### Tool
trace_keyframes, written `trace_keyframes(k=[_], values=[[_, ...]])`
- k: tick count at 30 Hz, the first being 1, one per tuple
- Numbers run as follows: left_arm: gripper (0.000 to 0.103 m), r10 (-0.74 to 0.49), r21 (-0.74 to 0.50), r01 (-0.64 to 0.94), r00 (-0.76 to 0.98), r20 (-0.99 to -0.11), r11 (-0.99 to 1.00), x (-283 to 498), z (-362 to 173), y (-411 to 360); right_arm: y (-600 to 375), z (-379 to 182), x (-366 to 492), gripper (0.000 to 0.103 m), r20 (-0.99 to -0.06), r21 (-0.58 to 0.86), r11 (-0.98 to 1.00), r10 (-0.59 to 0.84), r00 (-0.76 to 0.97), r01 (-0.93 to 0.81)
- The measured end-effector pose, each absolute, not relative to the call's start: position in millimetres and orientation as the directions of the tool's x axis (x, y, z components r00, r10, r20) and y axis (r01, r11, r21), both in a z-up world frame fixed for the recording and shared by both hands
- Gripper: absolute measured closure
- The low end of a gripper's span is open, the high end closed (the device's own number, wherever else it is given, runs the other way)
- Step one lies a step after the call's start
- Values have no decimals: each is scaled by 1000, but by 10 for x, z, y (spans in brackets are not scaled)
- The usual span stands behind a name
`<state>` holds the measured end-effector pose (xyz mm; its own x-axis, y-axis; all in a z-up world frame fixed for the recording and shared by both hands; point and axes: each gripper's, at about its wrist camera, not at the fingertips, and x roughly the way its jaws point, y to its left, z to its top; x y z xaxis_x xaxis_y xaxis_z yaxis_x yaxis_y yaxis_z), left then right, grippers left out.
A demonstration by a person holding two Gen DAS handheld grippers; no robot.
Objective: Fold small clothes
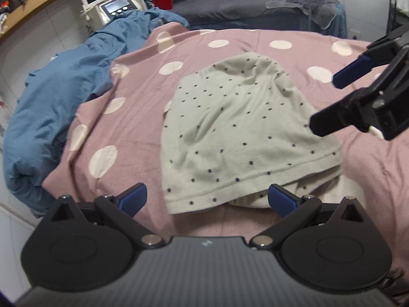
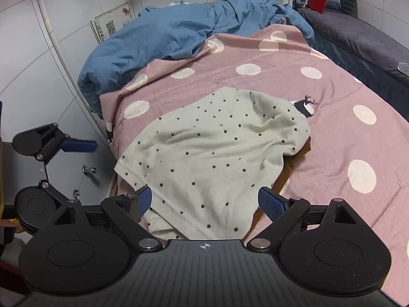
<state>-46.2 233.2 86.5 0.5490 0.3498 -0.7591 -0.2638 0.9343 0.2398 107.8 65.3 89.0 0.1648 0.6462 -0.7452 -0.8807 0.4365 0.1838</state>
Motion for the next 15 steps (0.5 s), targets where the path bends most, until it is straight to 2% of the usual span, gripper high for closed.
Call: trace_keyframes(k=[5, 11, 15], values=[[0, 256, 152, -225, 560, -788, 962, -452, 857, 2345, 713, 864, 996, 0, -780, 137, 421, 604, 164, -897], [0, 335, 245, -235, 532, -778, 941, -428, 842, 2319, 797, 827, 952, 0, -824, 44, 403, 532, 195, -914], [0, 246, 164, -196, 538, -807, 967, -394, 851, 2390, 847, 820, 932, 0, -841, 27, 389, 507, 189, -921]])
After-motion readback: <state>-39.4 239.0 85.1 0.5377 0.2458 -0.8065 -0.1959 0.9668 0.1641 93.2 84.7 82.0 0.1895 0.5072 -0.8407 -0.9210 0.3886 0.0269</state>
